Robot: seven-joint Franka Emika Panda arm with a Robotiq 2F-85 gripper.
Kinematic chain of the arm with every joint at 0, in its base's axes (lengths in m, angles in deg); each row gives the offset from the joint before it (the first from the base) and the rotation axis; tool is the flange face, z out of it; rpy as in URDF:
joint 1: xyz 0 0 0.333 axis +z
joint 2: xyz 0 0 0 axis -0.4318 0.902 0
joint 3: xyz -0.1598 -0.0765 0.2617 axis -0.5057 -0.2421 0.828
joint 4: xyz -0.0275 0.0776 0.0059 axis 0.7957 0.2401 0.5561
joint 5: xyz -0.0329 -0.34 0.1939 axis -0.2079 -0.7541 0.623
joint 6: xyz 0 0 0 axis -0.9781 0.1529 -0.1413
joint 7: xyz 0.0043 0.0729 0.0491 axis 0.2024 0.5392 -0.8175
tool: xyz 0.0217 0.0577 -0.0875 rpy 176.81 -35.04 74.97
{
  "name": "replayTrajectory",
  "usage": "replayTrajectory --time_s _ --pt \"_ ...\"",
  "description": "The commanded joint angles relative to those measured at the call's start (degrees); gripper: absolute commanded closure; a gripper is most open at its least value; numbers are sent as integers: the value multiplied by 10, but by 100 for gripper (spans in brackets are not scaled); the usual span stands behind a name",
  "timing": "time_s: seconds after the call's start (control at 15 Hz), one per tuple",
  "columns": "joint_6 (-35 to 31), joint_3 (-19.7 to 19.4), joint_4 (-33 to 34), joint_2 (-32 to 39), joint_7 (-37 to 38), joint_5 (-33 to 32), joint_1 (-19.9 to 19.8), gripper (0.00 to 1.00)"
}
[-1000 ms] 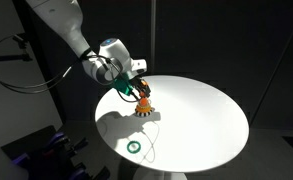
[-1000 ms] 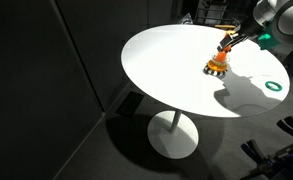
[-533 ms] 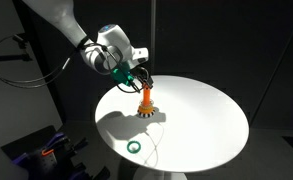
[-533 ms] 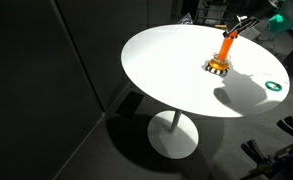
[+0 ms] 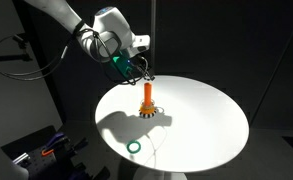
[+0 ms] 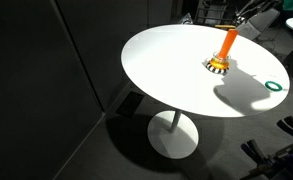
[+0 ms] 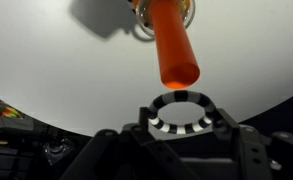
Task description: Move the black and white toy to the table
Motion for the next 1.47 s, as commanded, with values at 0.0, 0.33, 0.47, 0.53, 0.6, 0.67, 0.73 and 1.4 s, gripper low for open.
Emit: replayTrajectory --time_s 0.0,0.33,0.47,0.53,0.6,0.67,0.73,1.4 --pt "30 -26 13 -9 45 -14 -10 59" --pt "45 -86 24 6 125 -87 -11 59" --pt "62 -107 25 12 156 -130 -9 59" --pt "75 -113 25 14 164 -143 -8 59" --pt "88 -116 23 18 165 -152 -8 59" --pt "102 -117 21 20 162 -155 -8 59" --pt "124 -112 18 21 145 -144 -9 59" --pt "262 -82 36 56 105 -131 -26 7"
